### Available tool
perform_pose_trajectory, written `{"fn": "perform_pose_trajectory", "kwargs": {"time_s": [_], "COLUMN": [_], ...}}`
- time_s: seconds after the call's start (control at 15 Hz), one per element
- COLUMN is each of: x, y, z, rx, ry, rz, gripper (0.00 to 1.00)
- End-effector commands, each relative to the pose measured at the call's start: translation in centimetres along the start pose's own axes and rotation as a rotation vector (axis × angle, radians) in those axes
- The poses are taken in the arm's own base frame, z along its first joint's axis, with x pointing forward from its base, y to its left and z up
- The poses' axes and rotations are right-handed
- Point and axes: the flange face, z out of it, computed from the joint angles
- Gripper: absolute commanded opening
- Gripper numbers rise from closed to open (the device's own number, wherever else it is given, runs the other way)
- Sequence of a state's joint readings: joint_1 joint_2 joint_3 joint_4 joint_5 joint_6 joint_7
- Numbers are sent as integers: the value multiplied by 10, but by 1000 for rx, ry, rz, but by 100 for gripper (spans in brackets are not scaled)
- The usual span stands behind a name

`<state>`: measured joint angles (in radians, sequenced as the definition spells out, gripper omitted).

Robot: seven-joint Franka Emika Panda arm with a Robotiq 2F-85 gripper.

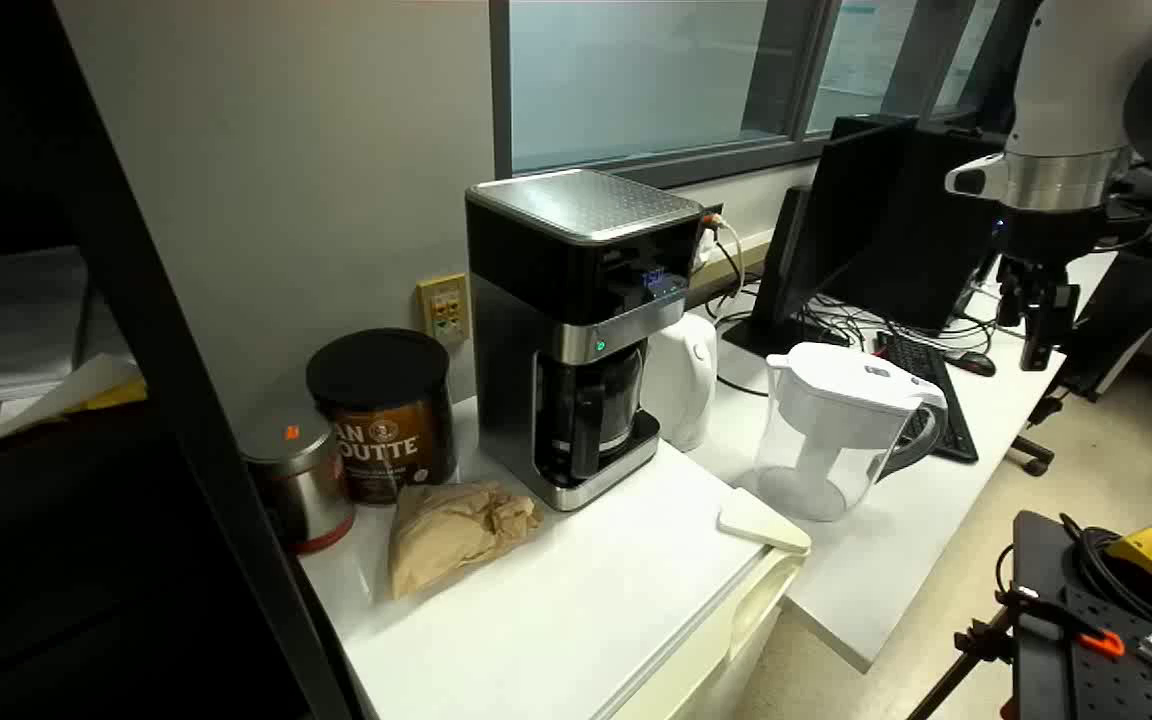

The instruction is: Press a button on the coffeemaker.

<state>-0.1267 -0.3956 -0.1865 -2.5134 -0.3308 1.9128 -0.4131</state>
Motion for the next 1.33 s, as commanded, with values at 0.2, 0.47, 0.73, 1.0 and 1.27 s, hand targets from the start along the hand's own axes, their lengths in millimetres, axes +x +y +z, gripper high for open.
{"fn": "perform_pose_trajectory", "kwargs": {"time_s": [0.2,0.47,0.73,1.0,1.27], "x": [0,8,27,48,63], "y": [0,-6,-21,-43,-66], "z": [-1,-1,-10,-19,-21], "rx": [1,-43,-144,-243,-334], "ry": [-1,7,53,122,196], "rz": [0,-25,-88,-183,-280], "gripper": [100,100,100,100,73]}}
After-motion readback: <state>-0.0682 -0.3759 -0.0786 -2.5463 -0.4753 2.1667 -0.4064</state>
